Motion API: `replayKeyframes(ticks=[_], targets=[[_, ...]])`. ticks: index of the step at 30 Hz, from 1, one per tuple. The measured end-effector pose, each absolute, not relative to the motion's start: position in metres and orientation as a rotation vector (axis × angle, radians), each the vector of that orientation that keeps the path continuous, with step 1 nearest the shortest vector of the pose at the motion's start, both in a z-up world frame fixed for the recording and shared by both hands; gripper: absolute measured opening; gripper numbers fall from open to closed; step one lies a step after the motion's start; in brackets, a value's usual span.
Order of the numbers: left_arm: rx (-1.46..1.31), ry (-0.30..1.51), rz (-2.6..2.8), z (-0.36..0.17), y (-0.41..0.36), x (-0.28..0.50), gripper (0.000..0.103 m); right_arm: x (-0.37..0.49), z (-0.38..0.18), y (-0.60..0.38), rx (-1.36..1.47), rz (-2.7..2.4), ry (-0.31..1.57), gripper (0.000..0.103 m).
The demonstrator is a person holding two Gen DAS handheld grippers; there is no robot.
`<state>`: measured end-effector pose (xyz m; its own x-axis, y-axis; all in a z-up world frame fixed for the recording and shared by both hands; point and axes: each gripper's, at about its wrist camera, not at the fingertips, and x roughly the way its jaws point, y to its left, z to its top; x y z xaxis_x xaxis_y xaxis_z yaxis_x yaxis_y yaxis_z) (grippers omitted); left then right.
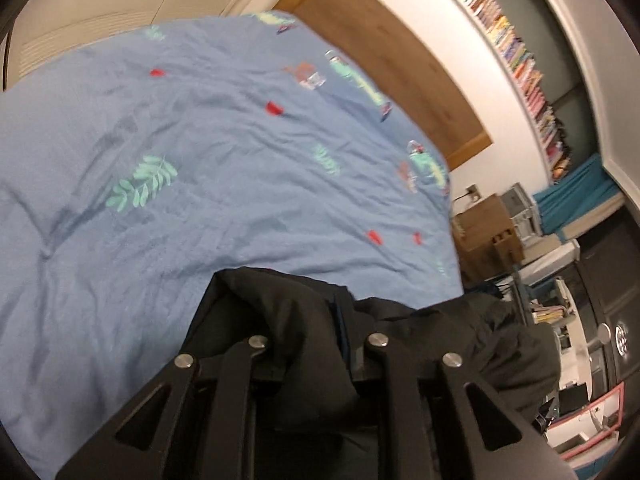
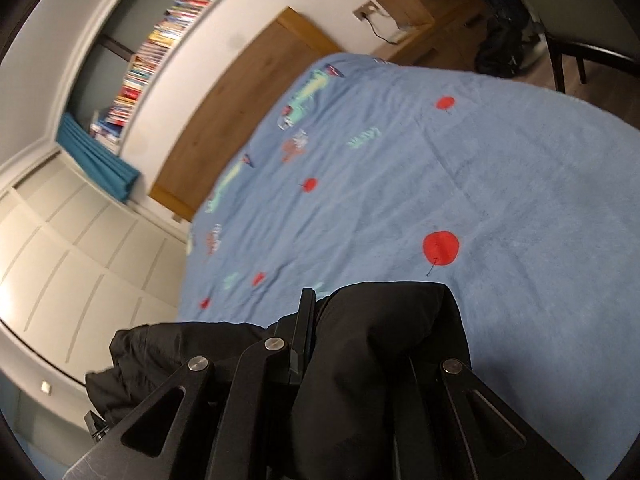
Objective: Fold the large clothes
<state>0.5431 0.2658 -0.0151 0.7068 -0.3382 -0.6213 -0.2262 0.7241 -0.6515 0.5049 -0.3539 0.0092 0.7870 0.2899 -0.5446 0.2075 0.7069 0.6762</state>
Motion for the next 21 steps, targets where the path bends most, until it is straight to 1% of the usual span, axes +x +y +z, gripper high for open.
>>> replayKeyframes(ticks=[4,6,11,12,14,15,16,19,20,21], targets=[[-0.809,0.865,-0.051,-0.065,0.265,0.574,0.018,0.534,-0.020,-0.350,0.780,0.030,0.728,0.009],[-0.812,0.887,-0.045,-0.082,0.261,0.583,0.018,0.544,-0.034,-0.348,0.777,0.026,0.745,0.009],[-0.825,0.904,-0.044,-0.094,0.257,0.593,0.020,0.555,-0.051,-0.344,0.777,0.015,0.768,0.008],[-0.832,0.900,-0.054,-0.090,0.257,0.591,0.024,0.555,-0.050,-0.344,0.779,0.021,0.766,0.009],[-0.856,0.877,-0.076,-0.079,0.261,0.586,0.033,0.552,-0.046,-0.346,0.791,0.040,0.758,0.016],[-0.880,0.858,-0.086,-0.073,0.264,0.583,0.041,0.550,-0.044,-0.349,0.807,0.056,0.749,0.019],[-0.910,0.841,-0.095,-0.068,0.268,0.580,0.047,0.549,-0.042,-0.350,0.821,0.068,0.742,0.027],[-0.973,0.813,-0.099,-0.050,0.280,0.574,0.051,0.544,-0.031,-0.357,0.864,0.105,0.703,0.051],[-0.983,0.808,-0.098,-0.044,0.283,0.572,0.052,0.544,-0.026,-0.358,0.866,0.113,0.693,0.056],[-0.998,0.798,-0.099,-0.038,0.286,0.570,0.052,0.543,-0.020,-0.358,0.862,0.119,0.686,0.058]])
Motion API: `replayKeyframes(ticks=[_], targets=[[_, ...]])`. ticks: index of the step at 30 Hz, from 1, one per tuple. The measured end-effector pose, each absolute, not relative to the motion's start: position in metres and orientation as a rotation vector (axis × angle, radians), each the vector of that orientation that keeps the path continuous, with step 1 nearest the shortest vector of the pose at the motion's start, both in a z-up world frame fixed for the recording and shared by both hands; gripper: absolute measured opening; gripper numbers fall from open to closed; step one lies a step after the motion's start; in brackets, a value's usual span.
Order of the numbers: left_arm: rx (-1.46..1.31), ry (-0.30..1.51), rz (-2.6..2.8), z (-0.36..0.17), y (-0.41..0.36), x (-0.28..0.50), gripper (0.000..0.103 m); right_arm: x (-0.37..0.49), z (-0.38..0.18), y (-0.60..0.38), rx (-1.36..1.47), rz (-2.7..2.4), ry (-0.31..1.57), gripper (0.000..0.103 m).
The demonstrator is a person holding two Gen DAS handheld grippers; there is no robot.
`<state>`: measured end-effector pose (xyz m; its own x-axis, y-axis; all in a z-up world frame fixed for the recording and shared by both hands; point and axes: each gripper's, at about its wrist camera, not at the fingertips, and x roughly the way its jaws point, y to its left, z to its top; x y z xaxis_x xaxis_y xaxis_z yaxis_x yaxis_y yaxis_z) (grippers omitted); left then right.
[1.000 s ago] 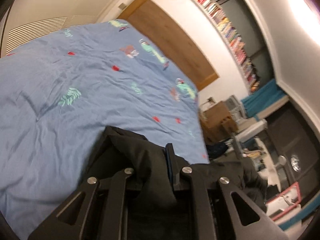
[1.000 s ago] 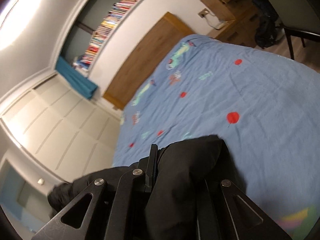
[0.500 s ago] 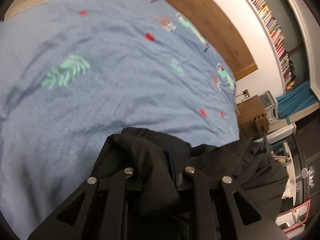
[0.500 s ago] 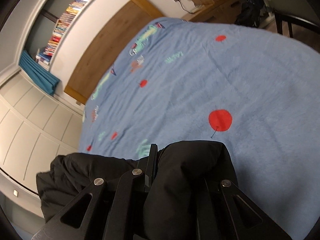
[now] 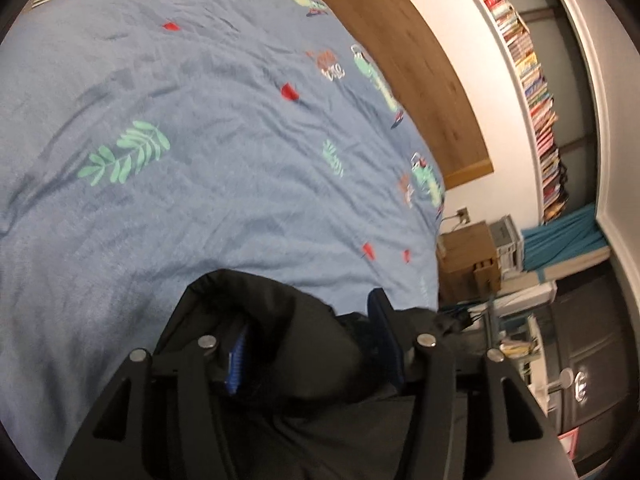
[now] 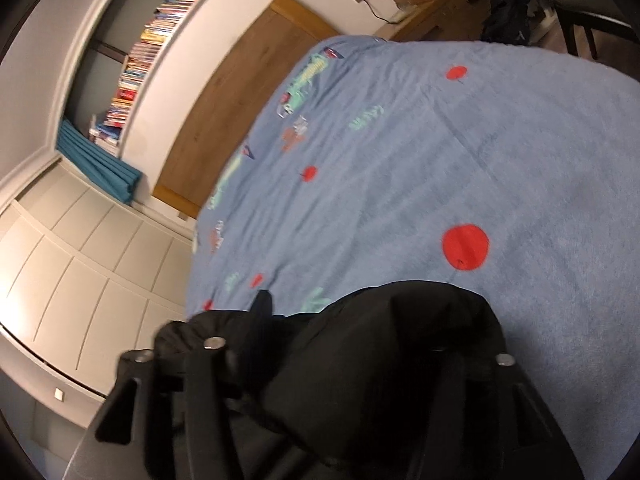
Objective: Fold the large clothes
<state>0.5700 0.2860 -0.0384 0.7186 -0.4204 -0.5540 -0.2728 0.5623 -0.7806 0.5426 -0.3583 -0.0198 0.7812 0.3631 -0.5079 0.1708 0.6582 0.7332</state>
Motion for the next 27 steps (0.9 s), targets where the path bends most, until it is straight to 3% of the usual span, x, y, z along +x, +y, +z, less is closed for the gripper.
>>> replayKeyframes(ticks=[4,8,16,27], targets=[[-1.087,0.748,-0.129,-0.019,0.301,0.557,0.056,0.534,0.003,-0.363,0.870,0.112,0.642,0.073],[-1.096,0.720,-0.117,-0.001,0.315,0.542,0.057,0.521,0.022,-0.373,0.879,0.087,0.599,0.080],[-1.008,0.655,-0.071,0.057,0.330,0.501,0.057,0.483,0.078,-0.379,0.790,0.075,0.536,0.080],[-0.579,0.790,-0.113,0.072,0.208,0.462,0.057,0.456,0.100,-0.255,0.475,0.252,0.616,0.080]])
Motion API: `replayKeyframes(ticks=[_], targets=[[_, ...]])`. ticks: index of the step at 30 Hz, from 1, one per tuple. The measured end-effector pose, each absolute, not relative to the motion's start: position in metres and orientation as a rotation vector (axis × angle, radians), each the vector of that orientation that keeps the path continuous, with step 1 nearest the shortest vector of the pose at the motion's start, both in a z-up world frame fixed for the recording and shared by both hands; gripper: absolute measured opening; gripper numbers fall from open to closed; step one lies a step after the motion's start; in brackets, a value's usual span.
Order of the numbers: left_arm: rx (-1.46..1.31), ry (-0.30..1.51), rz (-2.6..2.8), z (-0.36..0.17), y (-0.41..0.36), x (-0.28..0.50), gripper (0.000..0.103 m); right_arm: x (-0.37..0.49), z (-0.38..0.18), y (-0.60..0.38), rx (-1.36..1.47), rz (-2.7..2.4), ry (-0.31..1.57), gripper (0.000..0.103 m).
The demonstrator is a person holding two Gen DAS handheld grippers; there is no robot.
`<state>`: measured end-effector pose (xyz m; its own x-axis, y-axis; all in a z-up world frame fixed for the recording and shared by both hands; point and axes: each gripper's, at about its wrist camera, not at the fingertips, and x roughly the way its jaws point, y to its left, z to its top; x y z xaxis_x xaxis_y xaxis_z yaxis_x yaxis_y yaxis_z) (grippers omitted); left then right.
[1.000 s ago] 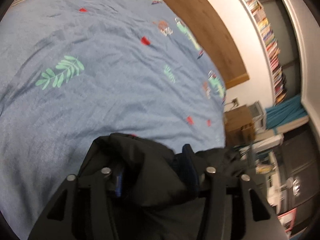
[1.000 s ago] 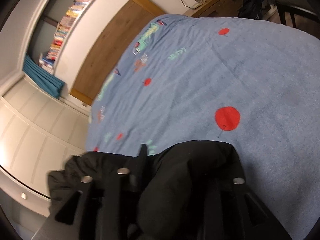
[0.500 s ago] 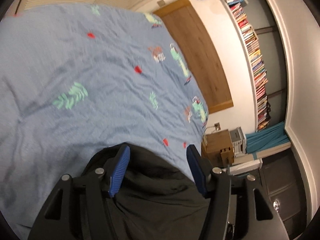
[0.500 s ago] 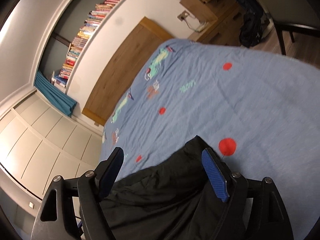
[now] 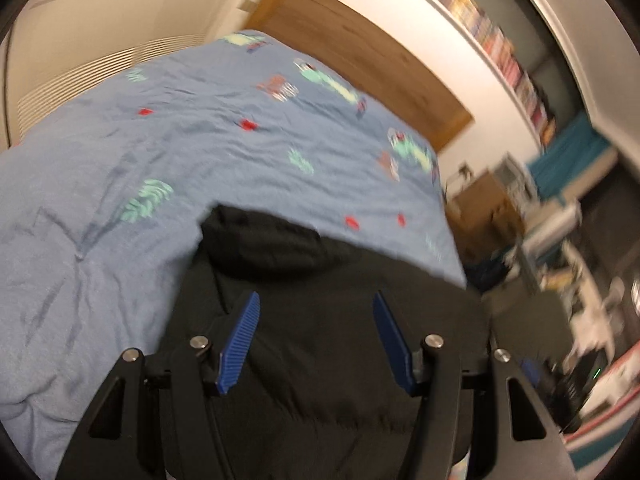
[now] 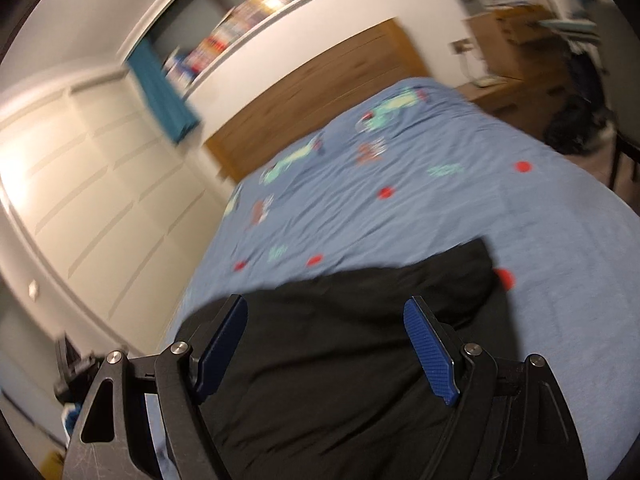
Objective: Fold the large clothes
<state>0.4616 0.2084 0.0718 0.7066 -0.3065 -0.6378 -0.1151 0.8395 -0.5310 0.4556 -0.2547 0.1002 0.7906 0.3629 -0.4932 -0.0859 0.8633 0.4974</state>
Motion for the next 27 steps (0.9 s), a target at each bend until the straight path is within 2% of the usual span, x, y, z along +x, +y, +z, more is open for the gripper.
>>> replayKeyframes(ticks=[7,13,27], targets=[[-0.377,0.847,-0.187,0.049,0.120,0.479,0.057,0.470,0.075,-0.157,0.219,0.338,0.689,0.080],[-0.236,0.865,-0.159,0.022,0.066,0.525,0.057,0.514,0.037,-0.122,0.092,0.313,0.756,0.080],[-0.257,1.003,-0.068,-0.038,0.054,0.643,0.062,0.625,-0.017,-0.135,0.118,0.230,0.869,0.081]])
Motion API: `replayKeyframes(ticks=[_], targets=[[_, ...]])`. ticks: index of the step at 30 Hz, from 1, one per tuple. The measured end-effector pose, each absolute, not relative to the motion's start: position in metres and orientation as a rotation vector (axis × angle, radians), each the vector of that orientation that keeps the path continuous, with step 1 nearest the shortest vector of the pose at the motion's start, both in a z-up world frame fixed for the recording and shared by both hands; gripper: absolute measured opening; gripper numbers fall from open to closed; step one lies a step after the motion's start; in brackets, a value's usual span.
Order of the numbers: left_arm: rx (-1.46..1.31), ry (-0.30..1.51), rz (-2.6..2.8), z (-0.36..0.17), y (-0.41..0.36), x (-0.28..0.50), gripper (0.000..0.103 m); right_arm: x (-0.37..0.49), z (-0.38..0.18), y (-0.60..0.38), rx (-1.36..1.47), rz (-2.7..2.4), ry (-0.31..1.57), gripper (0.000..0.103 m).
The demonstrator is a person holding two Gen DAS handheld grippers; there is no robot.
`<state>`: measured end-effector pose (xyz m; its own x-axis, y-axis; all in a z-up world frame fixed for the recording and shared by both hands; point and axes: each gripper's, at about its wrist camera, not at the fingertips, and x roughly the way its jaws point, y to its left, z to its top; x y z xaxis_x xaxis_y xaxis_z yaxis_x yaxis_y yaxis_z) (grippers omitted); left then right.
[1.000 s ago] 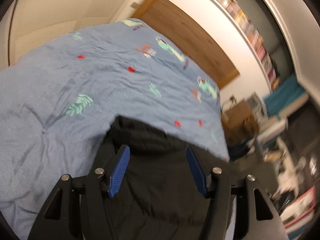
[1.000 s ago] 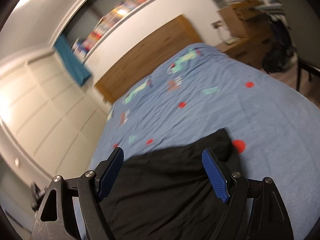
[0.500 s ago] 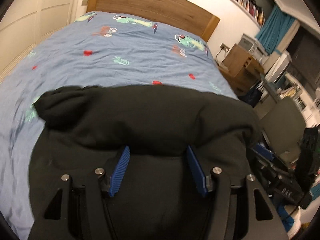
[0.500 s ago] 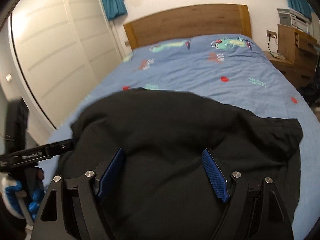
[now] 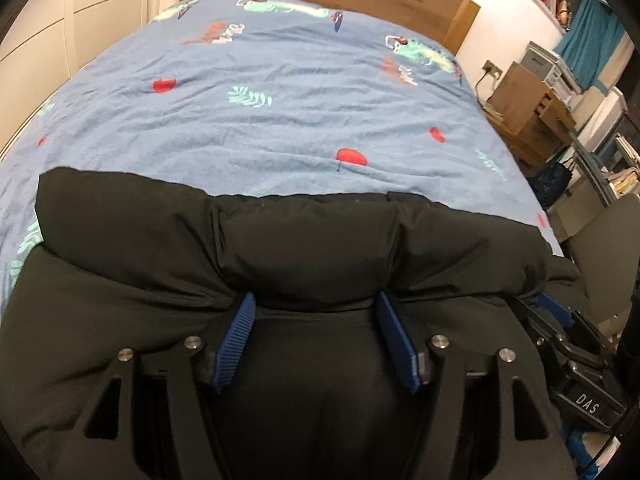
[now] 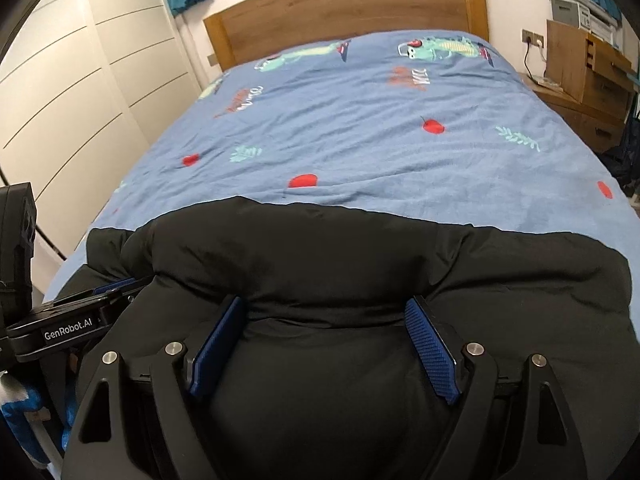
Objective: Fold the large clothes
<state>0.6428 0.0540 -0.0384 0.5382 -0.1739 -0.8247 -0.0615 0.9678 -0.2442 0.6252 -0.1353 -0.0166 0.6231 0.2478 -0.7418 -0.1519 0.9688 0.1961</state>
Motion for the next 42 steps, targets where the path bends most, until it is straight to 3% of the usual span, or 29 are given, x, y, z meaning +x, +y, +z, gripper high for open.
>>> replayKeyframes(ticks=[9,22,27,30,34,42], targets=[[-0.286,1.024,-0.103,-0.047,0.066,0.648,0.063,0.636,-0.028,-0.150,0.183,0.256,0.890,0.082],[-0.327,1.053,0.227,-0.041,0.183,0.570,0.063,0.561,-0.023,-0.264,0.145,-0.113,0.932,0.082],[-0.355,0.899,0.143,-0.015,0.175,0.526,0.063,0.521,0.010,-0.249,0.149,-0.062,0.795,0.082],[-0.373,0.941,0.116,-0.030,0.167,0.517,0.063,0.502,0.013,-0.224,0.175,0.047,0.754,0.084],[-0.374,0.980,0.158,-0.049,0.168,0.505,0.063,0.491,-0.016,-0.212,0.174,0.085,0.813,0.087],[-0.266,0.875,0.232,-0.023,0.152,0.445,0.063,0.457,-0.027,-0.260,0.237,-0.119,0.876,0.087]])
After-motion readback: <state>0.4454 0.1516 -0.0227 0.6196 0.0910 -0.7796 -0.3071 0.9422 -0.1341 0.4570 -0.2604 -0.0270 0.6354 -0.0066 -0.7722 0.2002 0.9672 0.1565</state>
